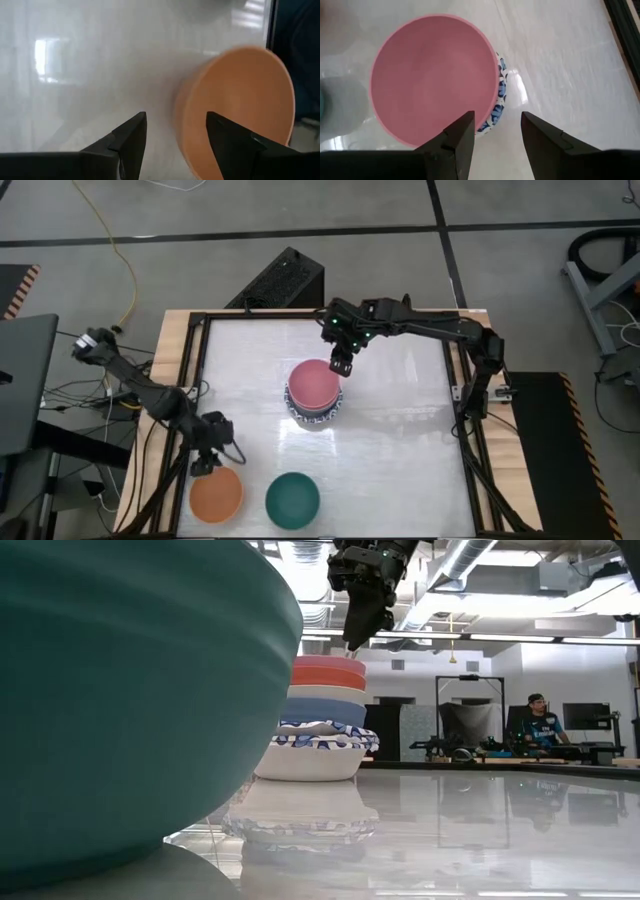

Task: Nest bowls inside each other
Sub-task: Stack the yellow bowl on top of the pink bowl

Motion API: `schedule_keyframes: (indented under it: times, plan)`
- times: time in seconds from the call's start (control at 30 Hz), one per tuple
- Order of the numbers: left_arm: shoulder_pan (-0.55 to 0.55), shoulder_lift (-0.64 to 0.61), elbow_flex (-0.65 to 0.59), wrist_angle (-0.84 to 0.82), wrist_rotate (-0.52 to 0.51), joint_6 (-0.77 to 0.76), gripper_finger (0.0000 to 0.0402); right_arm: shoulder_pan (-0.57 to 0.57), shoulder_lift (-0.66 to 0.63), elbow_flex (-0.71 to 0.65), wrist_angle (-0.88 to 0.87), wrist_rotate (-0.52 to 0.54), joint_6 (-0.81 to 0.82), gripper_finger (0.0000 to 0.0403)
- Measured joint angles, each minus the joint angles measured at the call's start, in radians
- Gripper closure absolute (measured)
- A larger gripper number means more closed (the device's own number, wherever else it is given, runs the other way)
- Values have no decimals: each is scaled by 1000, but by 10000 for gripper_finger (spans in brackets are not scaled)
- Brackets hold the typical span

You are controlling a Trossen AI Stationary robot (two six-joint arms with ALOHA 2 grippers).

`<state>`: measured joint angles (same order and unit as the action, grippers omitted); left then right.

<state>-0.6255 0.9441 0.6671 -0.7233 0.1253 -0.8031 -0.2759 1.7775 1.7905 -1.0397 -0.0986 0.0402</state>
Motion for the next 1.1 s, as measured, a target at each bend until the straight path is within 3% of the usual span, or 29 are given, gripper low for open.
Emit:
schedule_keyframes:
  times: [0.23,0.83,0.97,1.1]
  plan:
    - [-115,106,12,-35,-52,-71,207,-8,0,0,0,3,-22,223]
    - [-136,205,12,-38,-51,-93,210,15,5,0,3,2,-15,223]
    - [-136,205,11,-38,-46,-100,243,27,5,0,1,2,-15,223]
    - [-136,205,11,-37,-46,-103,306,37,5,0,1,1,-16,223]
